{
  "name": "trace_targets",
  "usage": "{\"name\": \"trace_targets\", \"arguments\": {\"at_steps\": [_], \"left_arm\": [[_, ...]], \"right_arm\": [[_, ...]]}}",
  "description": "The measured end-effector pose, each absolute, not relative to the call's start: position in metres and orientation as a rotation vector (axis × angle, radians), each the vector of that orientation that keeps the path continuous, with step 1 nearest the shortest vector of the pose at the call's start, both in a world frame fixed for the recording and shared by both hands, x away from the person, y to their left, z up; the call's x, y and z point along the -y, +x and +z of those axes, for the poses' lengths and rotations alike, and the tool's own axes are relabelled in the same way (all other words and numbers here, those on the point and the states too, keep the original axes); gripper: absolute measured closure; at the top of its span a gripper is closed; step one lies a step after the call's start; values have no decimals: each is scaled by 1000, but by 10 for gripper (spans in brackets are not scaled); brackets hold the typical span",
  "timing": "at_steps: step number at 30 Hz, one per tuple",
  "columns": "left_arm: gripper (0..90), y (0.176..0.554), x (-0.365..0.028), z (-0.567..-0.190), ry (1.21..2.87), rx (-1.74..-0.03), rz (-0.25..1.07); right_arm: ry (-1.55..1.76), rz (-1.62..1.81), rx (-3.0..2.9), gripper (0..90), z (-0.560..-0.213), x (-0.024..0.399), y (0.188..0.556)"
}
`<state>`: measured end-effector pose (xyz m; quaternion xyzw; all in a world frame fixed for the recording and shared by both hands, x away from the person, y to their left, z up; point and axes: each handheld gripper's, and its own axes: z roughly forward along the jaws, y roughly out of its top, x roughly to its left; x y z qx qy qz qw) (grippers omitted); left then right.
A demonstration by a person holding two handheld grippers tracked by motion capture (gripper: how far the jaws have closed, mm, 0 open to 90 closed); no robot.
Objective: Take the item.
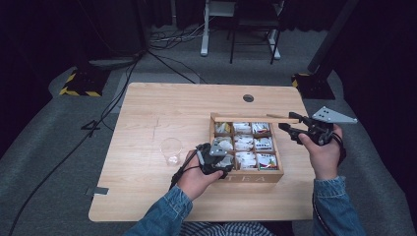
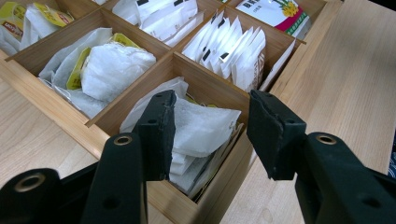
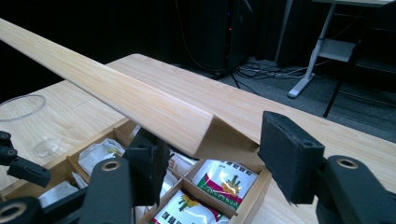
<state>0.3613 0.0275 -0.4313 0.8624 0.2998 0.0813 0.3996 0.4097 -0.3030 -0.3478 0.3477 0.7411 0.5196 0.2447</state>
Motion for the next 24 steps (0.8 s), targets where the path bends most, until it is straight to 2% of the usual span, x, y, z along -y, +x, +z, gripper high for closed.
{"name": "trace_targets", "arguments": {"at_steps": [11,24], "left_arm": [[591,367,-29,-434,2189,-765,213],[805,370,-26,-439,2228,-709,162]], "right_arm": [[950,1424,-2024,433,-348,304,410],[962,1423,-2030,431,-351,303,412]]}}
